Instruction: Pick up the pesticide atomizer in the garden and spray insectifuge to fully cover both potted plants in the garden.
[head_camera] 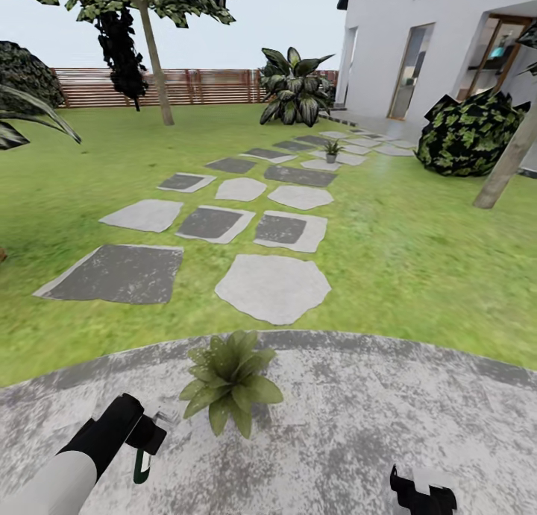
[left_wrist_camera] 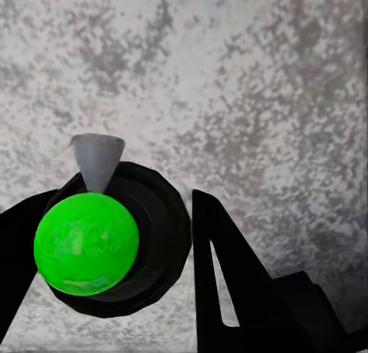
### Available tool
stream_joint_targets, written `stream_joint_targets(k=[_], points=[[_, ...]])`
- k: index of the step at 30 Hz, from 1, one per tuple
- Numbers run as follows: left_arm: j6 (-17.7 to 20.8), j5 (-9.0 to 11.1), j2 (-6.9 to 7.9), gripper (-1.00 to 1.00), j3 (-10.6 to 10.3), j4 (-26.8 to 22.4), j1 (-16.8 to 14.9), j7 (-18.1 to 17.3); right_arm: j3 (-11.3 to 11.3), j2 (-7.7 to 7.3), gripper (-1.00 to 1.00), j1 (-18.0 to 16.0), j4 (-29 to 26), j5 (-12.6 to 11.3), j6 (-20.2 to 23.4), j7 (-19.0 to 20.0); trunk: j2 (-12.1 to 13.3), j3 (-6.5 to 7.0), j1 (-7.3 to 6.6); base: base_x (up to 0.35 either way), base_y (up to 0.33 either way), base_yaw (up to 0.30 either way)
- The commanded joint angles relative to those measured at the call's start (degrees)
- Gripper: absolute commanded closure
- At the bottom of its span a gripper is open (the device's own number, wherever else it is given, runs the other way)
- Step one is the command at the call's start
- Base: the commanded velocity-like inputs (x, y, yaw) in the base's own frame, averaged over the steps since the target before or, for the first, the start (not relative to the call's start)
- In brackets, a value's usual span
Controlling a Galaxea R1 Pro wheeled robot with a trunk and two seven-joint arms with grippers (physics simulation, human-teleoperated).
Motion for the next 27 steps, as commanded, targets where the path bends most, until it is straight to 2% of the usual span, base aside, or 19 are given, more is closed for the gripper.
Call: stream_joint_targets(k=[1, 5, 20, 24, 25, 27], points=[[0.1, -0.5, 0.04, 1.0, -0.2, -0.1, 0.0, -0.5, -0.4, -0.01, -1.0, 0.0, 0.1, 0.6, -0.2, -0.2, 0.0, -0.05, -0.02, -0.029, -0.272, 0.277], [0.2, -0.5, 0.05, 1.0, -0.2, -0.1, 0.0, -0.5, -0.4, -0.01, -1.0, 0.0, 0.1, 0.6, -0.2, -0.2, 0.0, -0.05, -0.02, -0.008, -0.272, 0.215], [0.2, -0.6, 0.12, 1.0, -0.2, 0.1, 0.0, -0.5, -0.4, -0.15, -1.0, 0.0, 0.1, 0.7, -0.2, -0.2, 0.0, -0.05, -0.02, 0.017, -0.273, 0.009], [0.2, -0.6, 0.3, 1.0, -0.2, 0.3, 0.0, -0.4, -0.3, -0.02, -1.0, 0.0, 0.1, 0.7, -0.2, -0.2, 0.0, -0.05, -0.02, 0.009, -0.273, 0.161], [0.2, -0.6, 0.37, 1.0, -0.2, 0.4, 0.0, -0.3, -0.3, -0.01, -1.0, 0.0, 0.1, 0.7, -0.2, -0.2, 0.0, -0.05, -0.02, -0.024, -0.273, 0.249], [0.2, -0.5, 0.51, 1.0, -0.3, 0.7, 0.0, 2.4, -0.3, -0.01, -1.0, 0.0, 0.1, 0.7, -0.2, -0.2, 0.0, -0.05, -0.02, -0.064, -0.273, 0.267]])
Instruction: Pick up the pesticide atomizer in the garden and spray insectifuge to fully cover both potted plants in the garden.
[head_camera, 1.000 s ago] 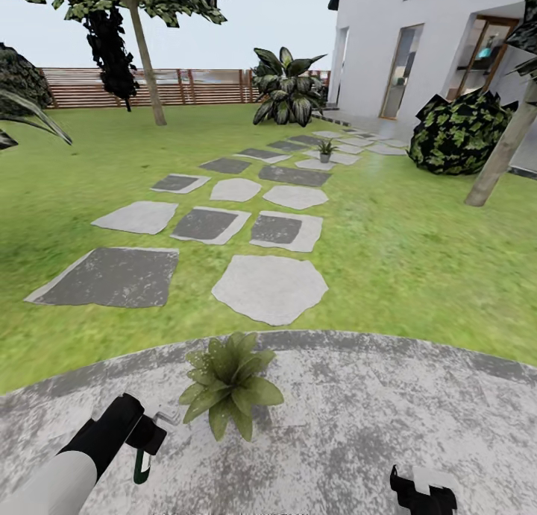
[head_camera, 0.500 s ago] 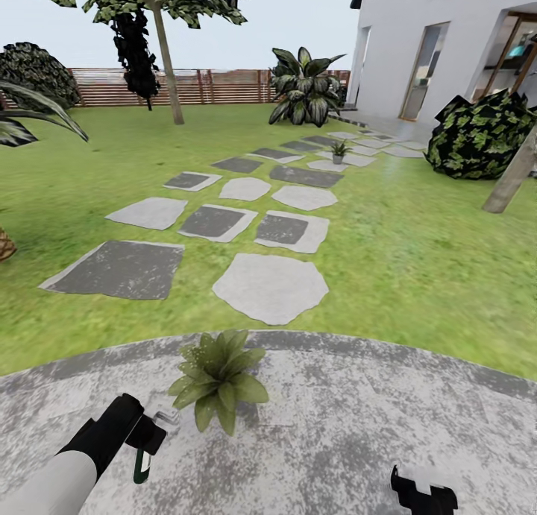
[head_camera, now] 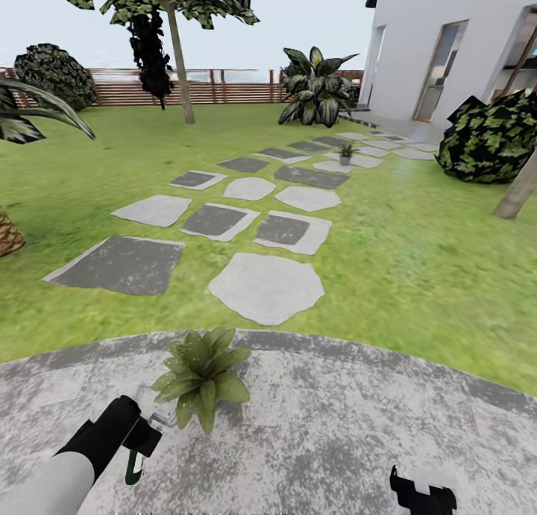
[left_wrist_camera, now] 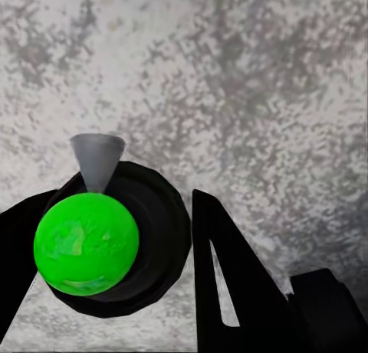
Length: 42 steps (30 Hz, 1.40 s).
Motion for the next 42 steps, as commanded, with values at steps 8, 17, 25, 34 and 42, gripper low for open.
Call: stream_joint_targets(k=[8, 17, 25, 34, 42], points=[[0.4, 0.4, -1.35, 1.0, -0.1, -0.1, 0.0, 3.1, -0.4, 0.0, -1.0, 0.0, 0.1, 0.6, -0.2, -0.2, 0.0, -0.05, -0.02, -0.033, -0.105, 0.274], [0.6, 0.4, -1.83, 1.0, 0.0, -0.1, 0.0, 3.1, -0.4, 0.0, -1.0, 0.0, 0.1, 0.6, -0.2, -0.2, 0.0, -0.05, -0.02, 0.04, -0.001, 0.043], [0.7, 0.4, -1.84, 1.0, -0.1, -0.1, 0.0, 3.1, -0.4, 0.08, -1.0, 0.0, 0.1, 0.5, -0.2, -0.2, 0.0, -0.14, -0.02, 0.106, 0.0, 0.028], [0.8, 0.4, -1.79, 1.0, -0.1, -0.1, 0.0, 3.1, -0.4, -0.3, -1.0, 0.0, 0.0, 0.6, -0.2, -0.1, 0.0, -0.37, -0.02, 0.001, 0.0, 0.059], [0.8, 0.3, -1.76, 1.0, -0.1, -0.1, 0.0, 3.1, -0.4, -0.11, -1.0, 0.0, 0.0, 0.6, -0.2, -0.1, 0.0, -0.37, -0.02, 0.141, 0.017, 0.0]])
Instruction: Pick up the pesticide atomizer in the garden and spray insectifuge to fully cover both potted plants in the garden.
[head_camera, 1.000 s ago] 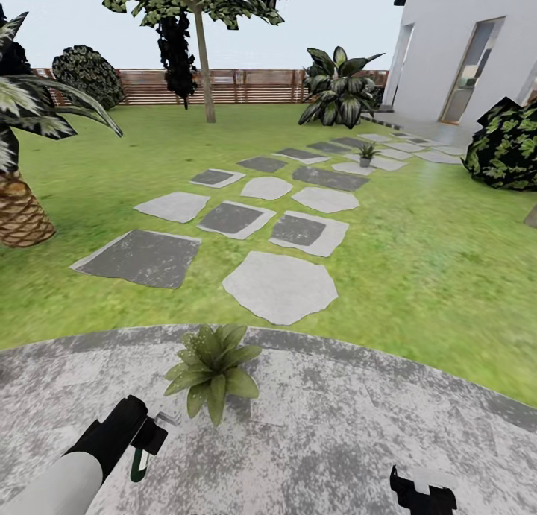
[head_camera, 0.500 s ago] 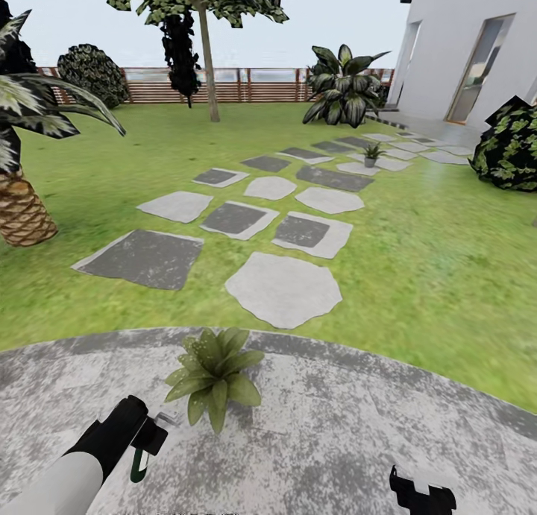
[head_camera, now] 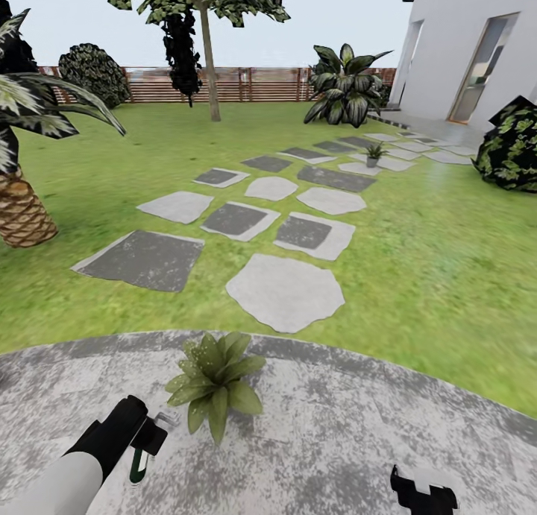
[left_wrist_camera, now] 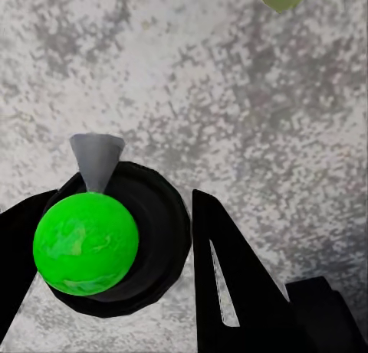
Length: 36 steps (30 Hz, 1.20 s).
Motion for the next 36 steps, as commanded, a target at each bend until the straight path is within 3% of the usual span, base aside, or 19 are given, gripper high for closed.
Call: stream_joint_targets(k=[1, 9, 12, 14, 21, 36], points=[[0.1, -0.6, 0.05, 1.0, -0.2, -0.1, 0.0, -0.5, -0.4, 0.08, -1.0, -0.1, 0.1, 0.6, -0.2, -0.3, 0.0, -0.05, 0.02, 0.198, 0.042, 0.0], [0.1, -0.5, 0.05, 1.0, -0.3, 0.0, 0.0, -1.6, -0.4, 0.2, -1.0, -0.1, 0.2, 0.6, -0.2, -0.4, 0.0, -0.05, 0.02, 0.023, 0.005, 0.217], [0.0, -0.9, 0.11, 1.0, -0.8, 0.6, 0.0, -8.3, -0.3, 0.19, -1.0, -0.1, 0.2, 0.6, -0.2, -0.4, 0.0, -0.05, 0.02, 0.0, 0.0, 0.274], [0.0, -1.2, 0.27, 1.0, -1.0, 0.9, 0.0, -10.0, -0.3, 0.19, -1.0, -0.1, 0.2, 0.6, -0.2, -0.4, 0.0, -0.05, 0.02, 0.0, 0.0, 0.273], [-0.1, -1.3, 0.68, 1.0, -0.6, 0.9, 0.0, -10.4, -0.4, 0.19, -1.0, -0.1, 0.2, 0.6, -0.2, -0.4, 0.0, -0.05, 0.02, 0.056, -0.053, 0.081], [-0.1, -1.3, 0.87, 1.0, -0.4, 0.4, 0.0, -10.4, -0.4, 0.19, -1.0, -0.1, 0.2, 0.5, -0.2, -0.4, 0.0, -0.05, 0.02, 0.129, -0.235, 0.03]])
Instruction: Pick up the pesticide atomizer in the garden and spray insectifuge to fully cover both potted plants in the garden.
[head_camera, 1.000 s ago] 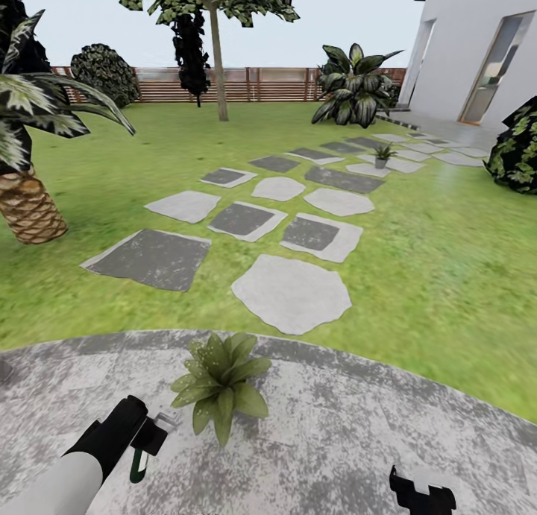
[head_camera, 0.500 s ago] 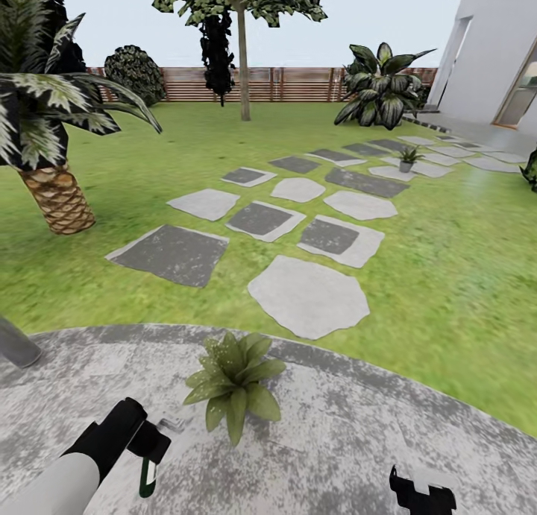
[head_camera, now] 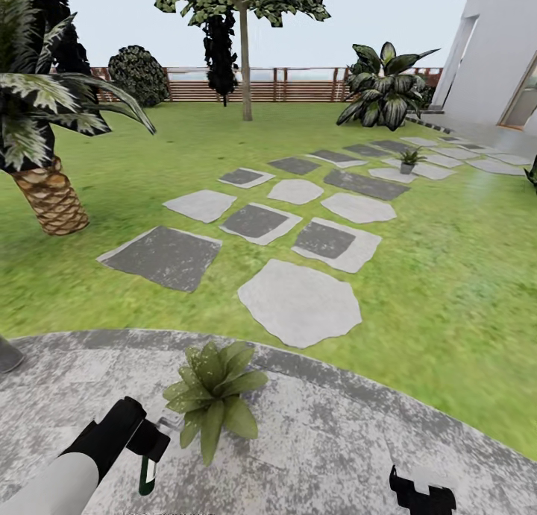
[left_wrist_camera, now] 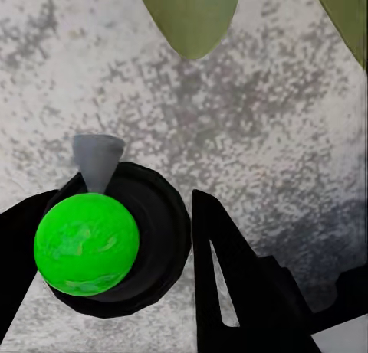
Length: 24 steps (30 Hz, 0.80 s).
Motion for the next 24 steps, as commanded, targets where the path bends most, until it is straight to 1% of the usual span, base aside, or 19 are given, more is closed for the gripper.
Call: stream_joint_targets(k=[1, 16, 18, 24], points=[[0.1, -0.5, 0.07, 1.0, -0.2, -0.1, 0.0, -0.5, -0.4, 0.0, -1.0, 0.0, 0.1, 0.6, -0.2, -0.2, 0.0, -0.05, -0.01, 0.009, -0.269, 0.242], [0.1, -0.5, 0.18, 1.0, -0.2, -0.2, 0.0, -0.5, -0.3, 0.0, -1.0, 0.0, 0.1, 0.6, -0.2, -0.2, 0.0, -0.05, -0.01, 0.0, -0.272, 0.272], [0.1, -0.5, 0.18, 1.0, -0.2, -0.2, 0.0, -0.5, -0.3, 0.0, -1.0, 0.0, 0.1, 0.6, -0.2, -0.2, 0.0, -0.05, -0.01, -0.081, -0.272, 0.134], [0.1, -0.5, 0.18, 1.0, -0.2, -0.2, 0.0, -0.5, -0.4, 0.0, -1.0, 0.0, 0.1, 0.6, -0.2, -0.2, 0.0, -0.05, -0.01, -0.166, -0.243, 0.032]])
